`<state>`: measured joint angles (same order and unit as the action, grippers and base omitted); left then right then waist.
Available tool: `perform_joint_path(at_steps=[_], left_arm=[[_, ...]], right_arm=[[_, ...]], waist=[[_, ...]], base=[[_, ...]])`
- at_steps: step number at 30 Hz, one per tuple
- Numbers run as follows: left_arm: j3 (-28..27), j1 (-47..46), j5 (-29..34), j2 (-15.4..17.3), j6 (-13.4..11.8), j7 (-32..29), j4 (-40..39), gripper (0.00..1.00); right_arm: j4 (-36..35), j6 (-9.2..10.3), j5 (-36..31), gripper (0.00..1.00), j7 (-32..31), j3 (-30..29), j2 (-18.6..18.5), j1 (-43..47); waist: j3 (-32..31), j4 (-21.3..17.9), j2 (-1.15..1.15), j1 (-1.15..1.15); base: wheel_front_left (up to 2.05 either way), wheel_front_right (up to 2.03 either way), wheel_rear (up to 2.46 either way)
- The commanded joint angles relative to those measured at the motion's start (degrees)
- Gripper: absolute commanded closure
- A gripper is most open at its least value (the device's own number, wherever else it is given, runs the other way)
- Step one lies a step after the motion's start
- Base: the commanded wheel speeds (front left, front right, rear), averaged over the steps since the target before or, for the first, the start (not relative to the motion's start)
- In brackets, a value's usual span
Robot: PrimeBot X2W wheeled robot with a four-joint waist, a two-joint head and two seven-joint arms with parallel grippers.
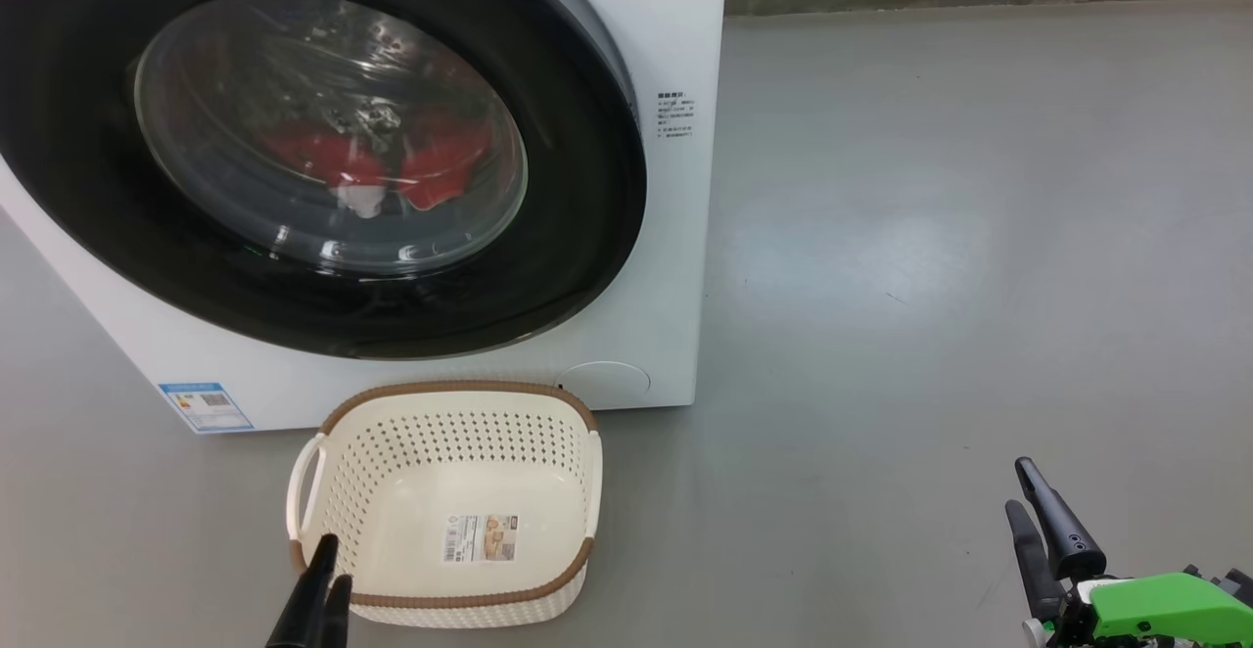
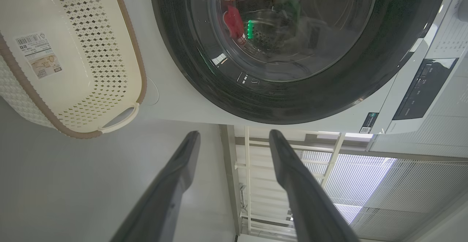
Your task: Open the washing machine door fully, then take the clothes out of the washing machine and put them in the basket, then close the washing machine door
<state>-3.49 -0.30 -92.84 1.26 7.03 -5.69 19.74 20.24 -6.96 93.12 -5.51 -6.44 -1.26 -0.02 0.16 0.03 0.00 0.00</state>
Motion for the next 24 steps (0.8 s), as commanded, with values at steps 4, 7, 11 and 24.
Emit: perform_joint_path(at_steps=[4,7,11,24], left_arm=[[0.1,-1.3,1.6,0.9,0.1,1.1,-2.4,0.0],[0.2,-1.1,2.7,0.9,0.1,1.6,-2.9,0.0],[0.3,-1.0,4.8,1.0,0.1,2.3,-3.4,0.0],[0.4,-0.6,16.0,1.0,0.1,4.5,-5.1,0.0]], right_arm=[[-1.9,-0.09,-0.9,0.0,1.1,1.0,-0.8,-1.3],[-2.0,-0.1,-1.9,0.0,1.6,1.5,-1.1,-1.2],[-2.1,-0.11,-3.8,0.0,2.3,2.1,-1.3,-1.1],[-2.5,-0.16,-11.5,0.0,4.5,3.1,-1.4,-0.6]], waist=[[-0.1,0.1,0.0,0.06],[0.0,0.2,0.0,0.0],[0.1,0.2,0.0,0.0],[0.3,0.4,0.0,0.0]], base=[[0.0,0.0,0.0],[0.0,0.0,0.0],[0.0,0.0,0.0],[0.0,0.0,0.0]])
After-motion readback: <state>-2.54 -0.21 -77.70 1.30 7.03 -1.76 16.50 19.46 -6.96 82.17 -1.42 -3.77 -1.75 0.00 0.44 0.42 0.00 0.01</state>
